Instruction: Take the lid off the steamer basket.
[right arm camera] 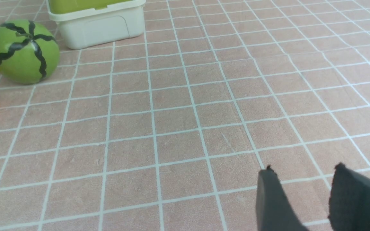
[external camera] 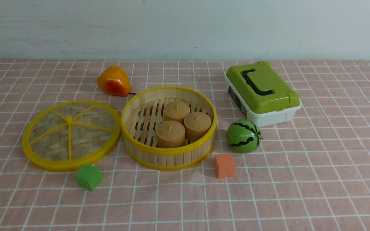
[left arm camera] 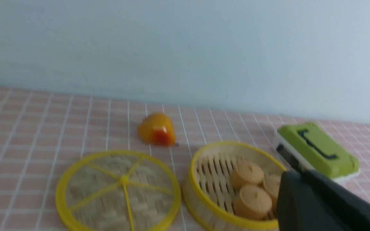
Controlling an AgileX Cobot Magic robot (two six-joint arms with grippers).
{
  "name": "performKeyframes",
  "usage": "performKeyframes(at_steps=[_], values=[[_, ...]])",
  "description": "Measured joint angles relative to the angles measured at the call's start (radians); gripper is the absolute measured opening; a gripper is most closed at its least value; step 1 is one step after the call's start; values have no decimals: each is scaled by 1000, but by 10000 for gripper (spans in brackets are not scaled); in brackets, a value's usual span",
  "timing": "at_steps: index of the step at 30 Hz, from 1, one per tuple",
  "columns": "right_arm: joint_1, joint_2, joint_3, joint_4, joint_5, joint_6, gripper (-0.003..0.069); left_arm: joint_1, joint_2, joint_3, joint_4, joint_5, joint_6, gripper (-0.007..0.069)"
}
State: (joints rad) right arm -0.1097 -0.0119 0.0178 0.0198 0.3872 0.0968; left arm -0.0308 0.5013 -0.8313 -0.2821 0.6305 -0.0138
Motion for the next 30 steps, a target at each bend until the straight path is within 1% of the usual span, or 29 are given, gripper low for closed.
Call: performKeyframes(at_steps=[4, 5, 6, 11, 16, 17, 20, 23, 24, 26, 27, 30], values=[[0, 0, 0, 0, 0, 0, 242, 0, -105, 199, -23, -7, 39, -13], [0, 0, 0, 0, 0, 0, 242, 0, -114, 217, -25, -7, 39, -13], [0, 0, 0, -1, 0, 0, 242, 0, -160, 304, -21, -18, 38, -13], [0, 0, 0, -1, 0, 0, 242, 0, -208, 382, -17, -71, 37, -13], [0, 0, 0, -1, 0, 0, 242, -9, -213, 399, 57, -75, 37, -13], [0, 0, 0, -1, 0, 0, 242, -28, -213, 412, 104, -79, 37, -13], [0, 0, 0, -1, 0, 0, 242, -36, -236, 454, 158, -86, 28, -13], [0, 0, 0, -1, 0, 0, 242, -37, -319, 545, 204, -125, -25, -13], [0, 0, 0, -1, 0, 0, 242, -37, -401, 622, 240, -172, -98, -13], [0, 0, 0, -1, 0, 0, 242, -37, -476, 689, 282, -191, -166, -13], [0, 0, 0, -1, 0, 0, 242, -37, -482, 696, 291, -194, -174, -13], [0, 0, 0, -1, 0, 0, 242, -37, -512, 803, 349, -208, -290, -13]])
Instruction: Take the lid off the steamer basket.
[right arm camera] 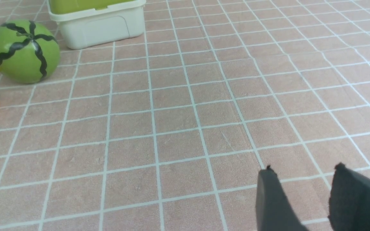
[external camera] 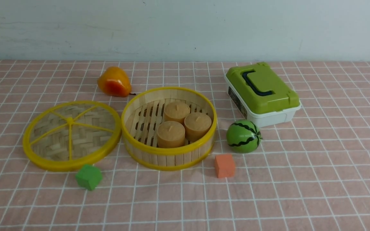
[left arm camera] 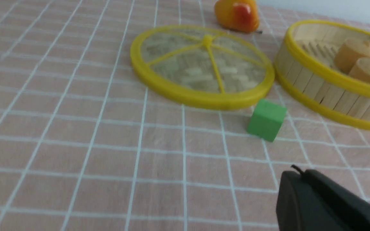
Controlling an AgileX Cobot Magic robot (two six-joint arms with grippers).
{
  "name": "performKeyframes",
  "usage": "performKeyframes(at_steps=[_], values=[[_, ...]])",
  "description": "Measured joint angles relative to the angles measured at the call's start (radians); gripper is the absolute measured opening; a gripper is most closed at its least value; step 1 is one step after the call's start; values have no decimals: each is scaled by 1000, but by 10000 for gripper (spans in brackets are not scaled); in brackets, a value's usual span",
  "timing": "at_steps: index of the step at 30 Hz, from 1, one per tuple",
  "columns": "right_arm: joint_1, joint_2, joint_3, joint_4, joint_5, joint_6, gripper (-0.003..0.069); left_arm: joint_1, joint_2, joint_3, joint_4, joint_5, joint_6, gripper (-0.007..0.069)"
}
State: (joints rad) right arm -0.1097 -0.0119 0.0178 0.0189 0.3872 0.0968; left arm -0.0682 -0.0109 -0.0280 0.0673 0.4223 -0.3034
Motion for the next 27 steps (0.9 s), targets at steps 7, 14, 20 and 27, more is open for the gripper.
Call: performKeyframes(at_steps=[7, 14, 20, 27], values=[[0, 0, 0, 0, 0, 0, 242, 0, 0, 57, 7, -13, -43, -13], [0, 0, 0, 0, 0, 0, 242, 0, 0, 57, 4, -20, -19, -13], [0, 0, 0, 0, 0, 0, 242, 0, 0, 57, 4, -21, -7, -13], [0, 0, 0, 1, 0, 0, 242, 0, 0, 57, 4, -21, -5, -13]])
